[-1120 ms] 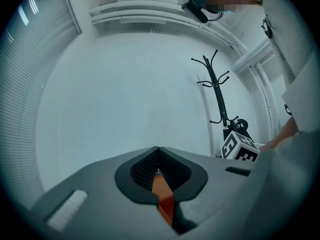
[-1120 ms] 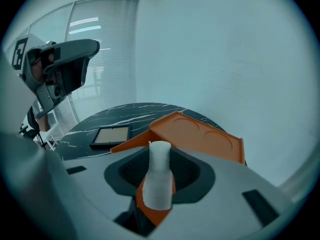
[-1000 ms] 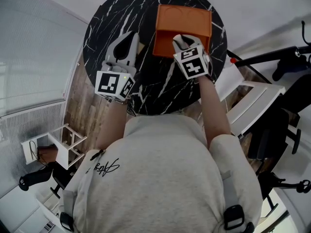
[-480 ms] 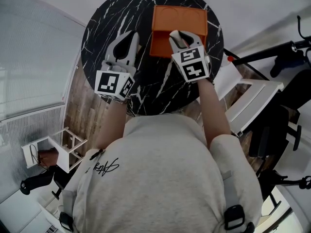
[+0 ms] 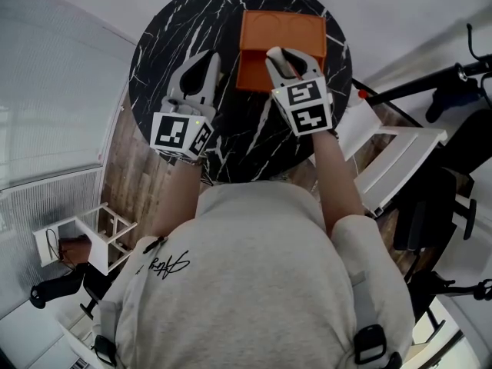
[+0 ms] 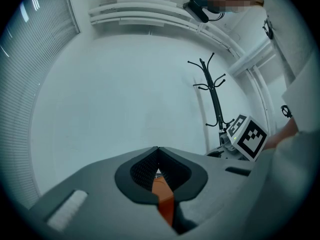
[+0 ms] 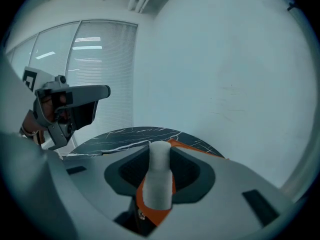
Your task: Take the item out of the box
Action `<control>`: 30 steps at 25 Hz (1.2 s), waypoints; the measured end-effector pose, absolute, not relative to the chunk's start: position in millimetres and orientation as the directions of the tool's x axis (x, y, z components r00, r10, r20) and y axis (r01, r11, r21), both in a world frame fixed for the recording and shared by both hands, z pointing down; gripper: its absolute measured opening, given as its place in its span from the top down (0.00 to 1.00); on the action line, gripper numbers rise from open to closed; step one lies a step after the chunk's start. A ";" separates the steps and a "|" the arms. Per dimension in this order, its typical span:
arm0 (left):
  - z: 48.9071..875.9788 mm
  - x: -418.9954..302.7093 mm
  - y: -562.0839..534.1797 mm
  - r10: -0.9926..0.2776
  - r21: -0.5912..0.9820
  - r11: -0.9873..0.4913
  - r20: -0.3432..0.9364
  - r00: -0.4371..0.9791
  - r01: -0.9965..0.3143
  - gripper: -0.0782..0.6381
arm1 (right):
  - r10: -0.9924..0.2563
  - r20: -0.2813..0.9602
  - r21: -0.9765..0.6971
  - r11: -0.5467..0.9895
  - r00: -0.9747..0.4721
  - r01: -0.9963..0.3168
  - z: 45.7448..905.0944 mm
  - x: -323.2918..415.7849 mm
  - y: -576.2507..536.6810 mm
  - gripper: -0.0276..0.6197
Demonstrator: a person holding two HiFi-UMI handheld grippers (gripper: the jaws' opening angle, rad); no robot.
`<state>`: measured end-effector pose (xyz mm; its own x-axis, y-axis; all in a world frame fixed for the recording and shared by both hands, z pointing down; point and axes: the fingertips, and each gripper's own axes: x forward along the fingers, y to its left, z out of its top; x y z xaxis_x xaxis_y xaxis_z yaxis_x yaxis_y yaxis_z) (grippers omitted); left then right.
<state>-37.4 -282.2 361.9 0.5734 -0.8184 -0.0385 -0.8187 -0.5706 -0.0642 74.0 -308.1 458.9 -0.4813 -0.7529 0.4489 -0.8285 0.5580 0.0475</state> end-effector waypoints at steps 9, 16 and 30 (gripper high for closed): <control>357.2 -33.3 -277.5 -0.822 -0.067 -0.562 -0.062 0.566 -0.824 0.89 | -0.785 0.376 0.074 0.555 -0.492 -0.829 431.7 79.2 -303.4 0.77; 353.8 -28.7 -274.0 -0.825 -0.068 -0.557 -0.064 0.561 -0.827 0.89 | -0.815 0.294 0.073 0.540 -0.499 -0.838 406.4 85.8 -301.8 0.77; 347.3 -16.7 -269.3 -0.819 -0.086 -0.565 -0.065 0.570 -0.821 0.89 | -0.852 0.130 0.045 0.516 -0.507 -0.855 364.0 101.2 -290.8 0.77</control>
<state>-16.7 -269.3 347.3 0.5702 -0.8189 -0.0651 -0.8208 -0.5646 -0.0862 101.2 -290.8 364.0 -0.5070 -0.8521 0.1300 -0.8554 0.5159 0.0455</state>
